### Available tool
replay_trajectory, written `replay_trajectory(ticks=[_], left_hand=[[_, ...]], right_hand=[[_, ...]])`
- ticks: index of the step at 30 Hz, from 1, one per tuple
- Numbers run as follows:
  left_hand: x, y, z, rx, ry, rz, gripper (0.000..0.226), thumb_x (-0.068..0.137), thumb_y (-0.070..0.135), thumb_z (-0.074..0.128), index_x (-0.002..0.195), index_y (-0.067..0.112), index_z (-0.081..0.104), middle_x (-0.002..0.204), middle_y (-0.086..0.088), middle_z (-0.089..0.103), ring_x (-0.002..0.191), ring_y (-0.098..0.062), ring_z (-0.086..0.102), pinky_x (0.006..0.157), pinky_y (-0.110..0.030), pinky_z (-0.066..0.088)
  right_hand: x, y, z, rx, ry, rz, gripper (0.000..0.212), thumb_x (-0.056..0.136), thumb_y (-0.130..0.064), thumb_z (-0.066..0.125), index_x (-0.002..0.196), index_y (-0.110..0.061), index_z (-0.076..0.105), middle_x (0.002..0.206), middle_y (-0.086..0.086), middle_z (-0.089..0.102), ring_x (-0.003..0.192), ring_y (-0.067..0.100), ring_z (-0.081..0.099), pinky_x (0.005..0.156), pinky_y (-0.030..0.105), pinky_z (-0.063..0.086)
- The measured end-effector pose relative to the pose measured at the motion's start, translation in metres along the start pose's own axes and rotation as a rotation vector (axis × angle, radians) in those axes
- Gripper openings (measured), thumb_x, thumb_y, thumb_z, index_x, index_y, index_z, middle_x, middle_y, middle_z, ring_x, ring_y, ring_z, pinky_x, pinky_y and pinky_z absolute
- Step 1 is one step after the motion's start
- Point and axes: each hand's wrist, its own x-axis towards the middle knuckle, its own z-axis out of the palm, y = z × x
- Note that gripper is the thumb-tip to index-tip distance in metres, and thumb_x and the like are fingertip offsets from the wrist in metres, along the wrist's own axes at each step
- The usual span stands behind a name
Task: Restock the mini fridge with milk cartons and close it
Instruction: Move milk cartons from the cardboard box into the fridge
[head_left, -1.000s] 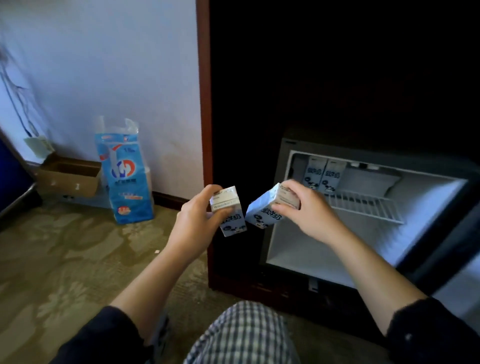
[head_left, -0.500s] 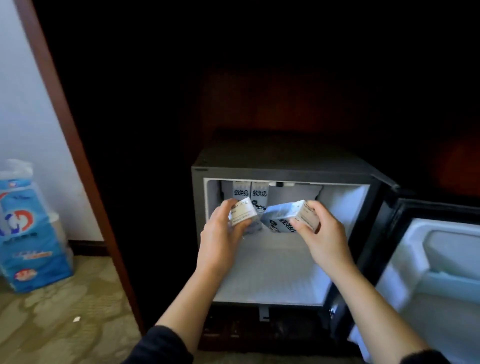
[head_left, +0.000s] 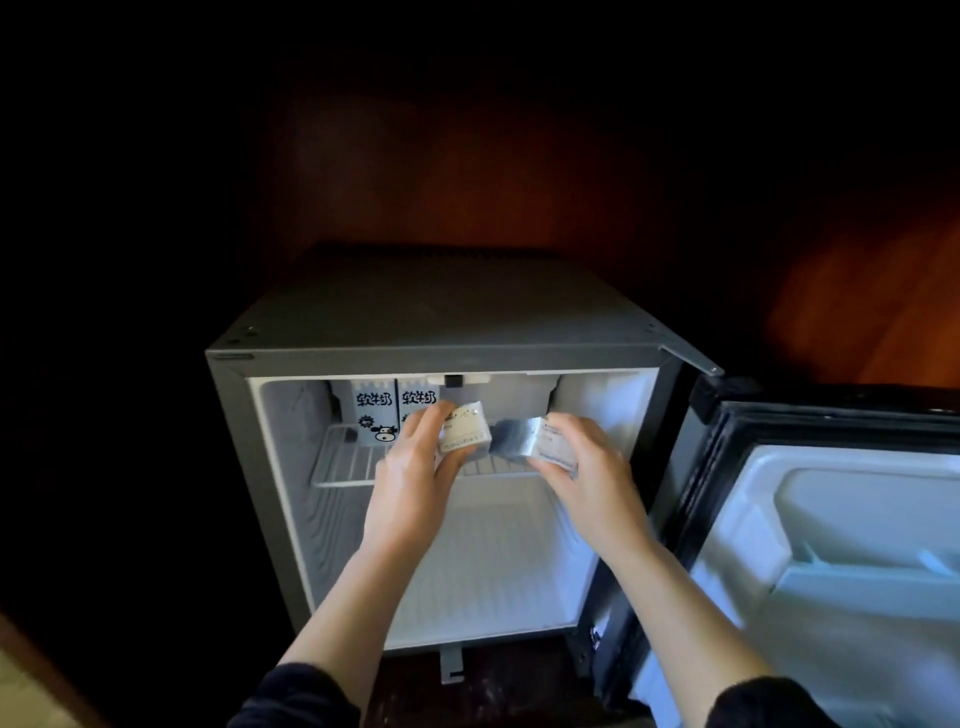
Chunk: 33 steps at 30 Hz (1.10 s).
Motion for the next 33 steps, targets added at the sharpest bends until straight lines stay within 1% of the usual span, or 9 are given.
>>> replay_trajectory(ticks=[4,9,12,15,18,22,26,30,33], left_hand=[[0.008,-0.005,0.014,0.033,-0.079,0.007,0.038,0.089,0.023,0.06,0.125,0.025,0.048,0.122,0.004,0.055,0.093,-0.024,0.062,0.079,-0.037,0.051],[0.025,-0.003,0.029,-0.018,0.011,-0.023,0.037,0.091,0.025,0.057,0.127,0.023,0.048,0.115,0.001,0.062,0.092,-0.02,0.064,0.079,-0.036,0.052],[0.03,-0.003,0.042,-0.028,0.075,-0.079,0.035,0.092,0.027,0.055,0.125,0.018,0.048,0.098,-0.004,0.066,0.083,-0.024,0.065,0.069,-0.032,0.048],[0.029,-0.007,0.054,-0.09,0.097,-0.14,0.048,0.093,0.025,0.054,0.138,0.019,0.038,0.109,-0.007,0.065,0.094,-0.026,0.064,0.076,-0.034,0.049],[0.027,-0.014,0.061,-0.126,0.098,-0.199,0.051,0.094,0.024,0.052,0.141,0.021,0.034,0.12,-0.005,0.062,0.104,-0.025,0.062,0.086,-0.041,0.052],[0.021,-0.026,0.069,-0.117,0.061,-0.177,0.043,0.093,0.018,0.051,0.134,0.017,0.04,0.109,-0.005,0.063,0.094,-0.024,0.063,0.082,-0.041,0.053],[0.014,-0.039,0.074,-0.064,-0.013,-0.12,0.066,0.094,0.017,0.051,0.149,0.021,0.015,0.132,-0.008,0.051,0.109,-0.023,0.058,0.082,-0.029,0.045],[0.006,-0.049,0.074,0.027,-0.062,0.0,0.085,0.092,0.024,0.053,0.143,0.04,-0.014,0.15,-0.006,0.035,0.118,-0.023,0.056,0.074,-0.024,0.044],[0.002,-0.05,0.073,0.065,-0.031,0.078,0.087,0.091,0.022,0.054,0.14,0.04,-0.014,0.15,-0.007,0.035,0.115,-0.025,0.058,0.07,-0.026,0.05]], right_hand=[[0.006,0.005,0.003,-0.023,-0.044,-0.01,0.035,0.082,-0.016,0.071,0.114,-0.015,0.058,0.105,-0.003,0.057,0.094,0.016,0.059,0.077,0.028,0.049],[0.02,0.006,0.008,0.086,-0.028,0.045,0.039,0.08,-0.021,0.074,0.115,-0.015,0.058,0.104,0.003,0.062,0.093,0.02,0.062,0.082,0.041,0.052],[0.028,0.006,0.016,0.162,-0.002,0.132,0.053,0.083,-0.027,0.071,0.131,-0.02,0.051,0.115,0.003,0.063,0.103,0.019,0.061,0.09,0.038,0.051],[0.034,0.005,0.028,0.186,0.034,0.187,0.064,0.085,-0.03,0.068,0.141,-0.024,0.039,0.123,0.002,0.061,0.107,0.02,0.06,0.091,0.037,0.05],[0.04,0.006,0.044,0.19,0.065,0.257,0.066,0.083,-0.03,0.068,0.141,-0.027,0.036,0.115,0.004,0.065,0.103,0.024,0.06,0.085,0.036,0.051],[0.04,0.014,0.065,0.153,0.069,0.366,0.053,0.081,-0.03,0.07,0.129,-0.02,0.049,0.114,0.001,0.067,0.107,0.022,0.06,0.071,0.023,0.038],[0.033,0.021,0.08,0.12,0.061,0.402,0.049,0.081,-0.033,0.071,0.119,-0.011,0.05,0.11,0.006,0.068,0.102,0.027,0.063,0.069,0.028,0.042],[0.033,0.023,0.088,0.033,0.106,0.39,0.049,0.079,-0.035,0.073,0.114,-0.01,0.05,0.108,0.006,0.069,0.099,0.029,0.064,0.065,0.026,0.036],[0.033,0.024,0.095,-0.056,0.093,0.4,0.053,0.08,-0.04,0.07,0.115,-0.007,0.048,0.112,0.009,0.067,0.101,0.031,0.064,0.063,0.028,0.033]])
